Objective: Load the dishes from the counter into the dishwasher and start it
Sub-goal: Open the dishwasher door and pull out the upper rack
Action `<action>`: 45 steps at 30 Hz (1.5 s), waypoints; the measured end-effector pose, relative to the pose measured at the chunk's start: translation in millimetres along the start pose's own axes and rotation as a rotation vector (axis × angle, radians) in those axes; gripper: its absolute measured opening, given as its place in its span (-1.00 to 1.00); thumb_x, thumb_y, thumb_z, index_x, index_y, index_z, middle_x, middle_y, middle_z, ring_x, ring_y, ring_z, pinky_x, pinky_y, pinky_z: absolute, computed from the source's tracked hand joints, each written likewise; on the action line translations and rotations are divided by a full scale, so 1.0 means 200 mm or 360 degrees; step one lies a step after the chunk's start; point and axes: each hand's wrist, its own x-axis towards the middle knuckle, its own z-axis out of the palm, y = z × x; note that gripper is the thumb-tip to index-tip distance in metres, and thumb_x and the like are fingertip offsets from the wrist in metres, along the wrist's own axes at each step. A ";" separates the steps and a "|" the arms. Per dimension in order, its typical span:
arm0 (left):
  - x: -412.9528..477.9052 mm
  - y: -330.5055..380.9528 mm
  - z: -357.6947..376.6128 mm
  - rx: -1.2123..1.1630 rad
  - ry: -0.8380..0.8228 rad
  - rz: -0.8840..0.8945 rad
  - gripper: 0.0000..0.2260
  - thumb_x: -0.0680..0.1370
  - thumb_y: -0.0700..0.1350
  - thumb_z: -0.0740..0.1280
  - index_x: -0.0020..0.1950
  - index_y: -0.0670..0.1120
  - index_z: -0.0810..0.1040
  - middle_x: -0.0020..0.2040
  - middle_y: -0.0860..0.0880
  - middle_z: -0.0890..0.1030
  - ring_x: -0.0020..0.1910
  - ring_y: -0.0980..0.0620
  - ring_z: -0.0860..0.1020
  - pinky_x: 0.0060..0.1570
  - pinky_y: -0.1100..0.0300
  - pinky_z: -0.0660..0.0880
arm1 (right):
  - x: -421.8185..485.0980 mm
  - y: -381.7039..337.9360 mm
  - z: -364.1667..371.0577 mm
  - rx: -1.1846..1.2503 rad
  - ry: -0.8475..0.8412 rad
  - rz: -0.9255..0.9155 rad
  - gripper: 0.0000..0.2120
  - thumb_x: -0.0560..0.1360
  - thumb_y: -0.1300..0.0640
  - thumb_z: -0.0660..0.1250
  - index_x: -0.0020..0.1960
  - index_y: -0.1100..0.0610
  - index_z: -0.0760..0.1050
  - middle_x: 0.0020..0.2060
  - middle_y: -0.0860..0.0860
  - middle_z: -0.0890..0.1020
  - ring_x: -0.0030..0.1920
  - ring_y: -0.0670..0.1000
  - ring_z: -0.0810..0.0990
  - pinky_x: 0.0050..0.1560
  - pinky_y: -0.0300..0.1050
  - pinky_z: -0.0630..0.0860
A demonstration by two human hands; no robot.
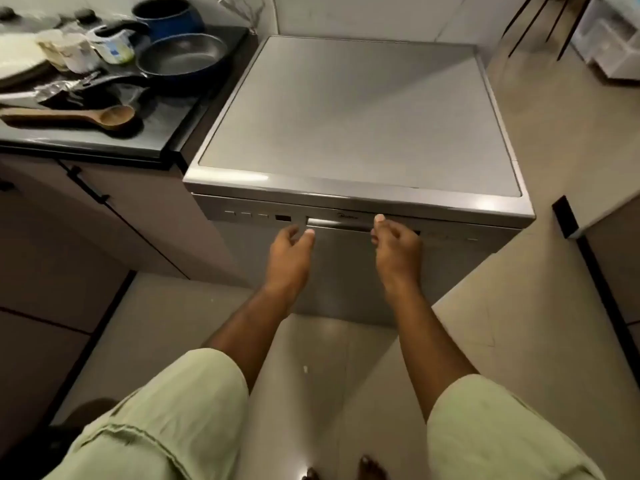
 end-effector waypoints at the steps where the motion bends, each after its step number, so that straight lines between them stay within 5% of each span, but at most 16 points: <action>1: 0.03 0.01 0.03 -0.0132 -0.0057 -0.0064 -0.70 0.66 -0.07 0.25 0.36 -0.15 0.44 0.06 -0.05 0.55 -0.12 0.10 0.50 -0.14 0.26 0.44 | 0.02 0.02 0.02 0.0092 -0.0060 0.0088 -0.58 0.60 0.00 0.29 -0.20 0.38 0.53 -0.23 0.34 0.59 -0.26 0.18 0.55 -0.11 0.03 0.51; 4: 0.10 0.04 0.09 -0.0367 -0.0181 -0.0292 -0.76 0.67 -0.03 0.22 0.26 -0.12 0.49 0.08 -0.04 0.56 0.07 0.00 0.54 0.06 0.10 0.47 | 0.09 0.08 0.08 0.0277 -0.0158 0.0387 -0.60 0.57 -0.14 0.29 -0.30 0.12 0.51 -0.22 0.22 0.64 -0.07 0.25 0.65 0.12 0.19 0.54; 7: 0.20 0.02 0.14 -0.0514 -0.0242 -0.0332 -0.61 0.65 0.01 0.26 0.38 -0.21 0.46 0.23 -0.11 0.55 0.29 -0.08 0.50 0.28 0.03 0.40 | 0.15 0.13 0.12 0.0532 -0.0207 0.0581 -0.56 0.55 -0.25 0.24 -0.16 0.14 0.53 -0.22 0.11 0.62 -0.13 0.10 0.60 0.02 0.06 0.55; 12: 0.32 -0.05 0.19 -0.0785 -0.0381 -0.0367 -0.65 0.59 0.07 0.32 0.28 -0.11 0.54 0.10 -0.05 0.60 0.27 -0.05 0.51 0.31 0.07 0.36 | 0.21 0.15 0.18 0.0891 -0.0243 0.0656 -0.53 0.53 -0.28 0.21 0.04 0.13 0.53 -0.12 0.11 0.62 -0.08 0.06 0.61 -0.04 -0.06 0.54; 15: 0.35 -0.05 0.22 -0.0977 -0.0455 -0.0347 -0.60 0.60 0.03 0.31 0.37 -0.15 0.51 0.10 -0.07 0.62 0.23 -0.04 0.55 0.39 0.07 0.36 | 0.24 0.16 0.23 0.1147 -0.0178 0.0641 -0.65 0.54 -0.19 0.28 0.07 0.09 0.51 0.10 0.18 0.61 0.02 0.10 0.62 0.03 -0.06 0.58; 23: 0.42 -0.10 0.27 -0.1096 -0.0437 -0.0294 -0.28 0.33 0.05 0.44 0.44 -0.20 0.41 0.25 -0.20 0.61 0.21 -0.09 0.60 0.20 0.16 0.54 | 0.25 0.18 0.31 0.1289 -0.0064 0.0525 -0.73 0.56 -0.16 0.25 0.09 0.02 0.50 0.18 0.14 0.59 0.11 0.12 0.61 0.07 -0.04 0.61; 31: 0.43 -0.13 0.32 -0.0977 -0.0284 -0.0312 -0.44 0.53 0.06 0.39 0.39 -0.26 0.38 0.20 -0.22 0.62 0.16 -0.12 0.62 0.19 0.07 0.57 | 0.22 0.16 0.35 0.1033 0.0078 0.0497 -0.70 0.56 -0.19 0.24 0.00 0.05 0.44 -0.02 0.07 0.62 0.09 0.13 0.63 0.14 0.14 0.59; 35: 0.34 -0.12 0.31 -0.0779 -0.0142 -0.0452 -0.55 0.53 0.07 0.43 0.27 -0.20 0.48 0.09 -0.19 0.66 0.04 -0.14 0.66 0.14 -0.04 0.60 | 0.15 0.18 0.36 0.0758 0.0284 0.0621 -0.53 0.49 -0.12 0.41 0.18 0.21 0.41 0.04 0.13 0.61 0.03 0.14 0.64 0.08 0.15 0.61; 38: 0.28 -0.09 0.19 -0.0088 -0.0236 -0.0422 -0.53 0.53 0.25 0.35 0.16 -0.14 0.56 0.00 -0.12 0.67 -0.07 -0.06 0.64 0.04 0.01 0.60 | 0.10 0.19 0.25 0.0425 0.0061 0.0642 -0.56 0.44 -0.24 0.41 -0.04 0.14 0.51 -0.09 0.11 0.65 -0.07 0.12 0.65 -0.01 0.16 0.63; 40: 0.28 -0.07 0.06 0.0895 -0.0093 -0.0073 -0.38 0.42 0.48 0.26 -0.07 -0.09 0.61 -0.13 -0.08 0.67 -0.20 -0.05 0.62 -0.09 0.05 0.58 | 0.07 0.19 0.14 -0.0290 0.0078 0.0400 -0.49 0.34 -0.39 0.41 -0.19 0.08 0.49 -0.21 0.08 0.65 -0.18 0.11 0.65 -0.20 0.05 0.61; 42: 0.28 -0.03 -0.03 0.1675 0.0264 0.0352 -0.31 0.30 0.58 0.24 -0.20 -0.07 0.56 -0.21 -0.08 0.64 -0.20 -0.11 0.62 -0.15 0.05 0.55 | 0.05 0.18 0.07 -0.0976 0.0345 -0.0096 -0.56 0.37 -0.29 0.45 -0.26 0.08 0.48 -0.28 0.05 0.65 -0.25 0.10 0.63 -0.30 -0.09 0.49; 45: 0.24 0.00 -0.05 0.1880 0.0365 0.0689 -0.37 0.37 0.45 0.35 0.06 -0.08 0.49 -0.02 -0.10 0.58 -0.01 -0.13 0.57 -0.06 -0.04 0.54 | 0.04 0.15 0.00 -0.1097 0.0475 -0.0697 -0.76 0.39 0.01 0.54 -0.05 0.10 0.59 -0.08 0.08 0.67 -0.05 0.15 0.62 -0.03 0.06 0.55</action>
